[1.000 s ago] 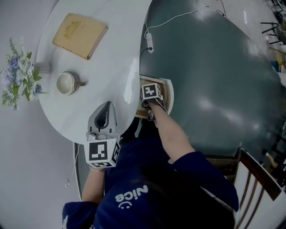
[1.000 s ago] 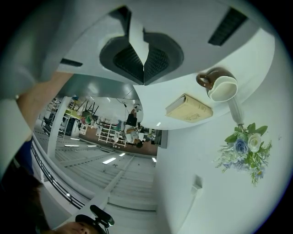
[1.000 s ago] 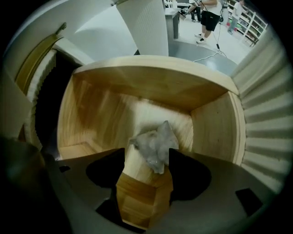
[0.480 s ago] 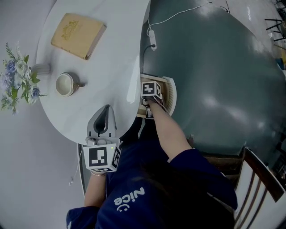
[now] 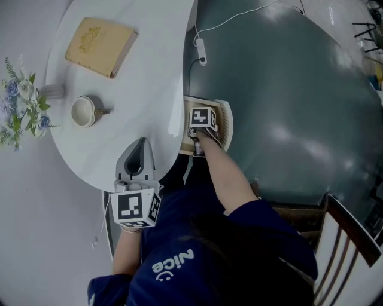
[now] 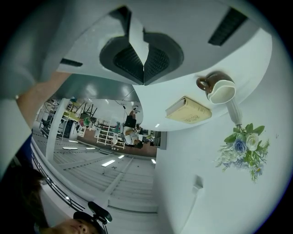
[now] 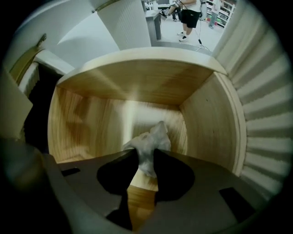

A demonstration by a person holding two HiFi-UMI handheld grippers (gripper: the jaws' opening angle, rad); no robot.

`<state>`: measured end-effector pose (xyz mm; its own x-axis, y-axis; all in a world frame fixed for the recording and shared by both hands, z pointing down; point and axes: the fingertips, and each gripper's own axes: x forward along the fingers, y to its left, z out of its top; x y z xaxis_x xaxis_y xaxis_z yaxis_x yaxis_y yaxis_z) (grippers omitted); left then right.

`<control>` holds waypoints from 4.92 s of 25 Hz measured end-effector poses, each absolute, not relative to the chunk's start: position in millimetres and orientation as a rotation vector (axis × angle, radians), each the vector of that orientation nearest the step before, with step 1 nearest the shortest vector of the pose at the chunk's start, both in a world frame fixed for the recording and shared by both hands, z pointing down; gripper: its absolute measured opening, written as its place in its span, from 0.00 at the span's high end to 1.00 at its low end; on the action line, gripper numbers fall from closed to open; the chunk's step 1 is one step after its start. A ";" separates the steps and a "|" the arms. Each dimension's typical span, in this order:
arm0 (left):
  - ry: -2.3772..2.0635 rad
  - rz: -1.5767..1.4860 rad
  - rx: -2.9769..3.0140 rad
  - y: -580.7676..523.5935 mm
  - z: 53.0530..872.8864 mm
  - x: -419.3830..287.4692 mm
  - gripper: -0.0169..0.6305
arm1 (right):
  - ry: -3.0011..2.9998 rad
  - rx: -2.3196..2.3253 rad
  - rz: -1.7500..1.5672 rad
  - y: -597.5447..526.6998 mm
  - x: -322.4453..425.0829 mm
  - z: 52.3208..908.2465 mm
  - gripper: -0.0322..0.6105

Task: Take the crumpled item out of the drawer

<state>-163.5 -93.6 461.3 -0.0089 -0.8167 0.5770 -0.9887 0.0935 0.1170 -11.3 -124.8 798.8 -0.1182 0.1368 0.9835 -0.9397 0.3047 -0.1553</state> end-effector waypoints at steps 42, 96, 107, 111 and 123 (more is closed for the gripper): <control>-1.653 0.374 1.859 -102.4 485.5 -146.8 0.97 | -1.668 0.863 1.244 -117.4 -11.1 659.8 0.78; -1.736 0.089 2.191 -117.7 368.2 -105.1 0.97 | -2.458 1.093 0.408 -149.8 0.4 401.2 0.78; -1.889 0.057 2.292 -123.6 324.3 -108.7 0.97 | -2.692 1.194 0.175 -159.6 -1.3 336.2 0.78; -1.961 0.043 2.324 -124.2 308.0 -109.7 0.97 | -2.744 1.222 0.112 -160.5 0.0 321.6 0.78; -2.020 0.062 2.403 -125.0 292.2 -105.9 0.97 | -2.787 1.236 0.041 -157.5 -2.2 311.6 0.78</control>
<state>-105.9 -125.0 292.2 0.1714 -0.9847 0.0316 -0.9848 -0.1721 -0.0242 -2.2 -157.5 311.6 -0.6678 -0.7382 0.0951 -0.7407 0.6717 0.0129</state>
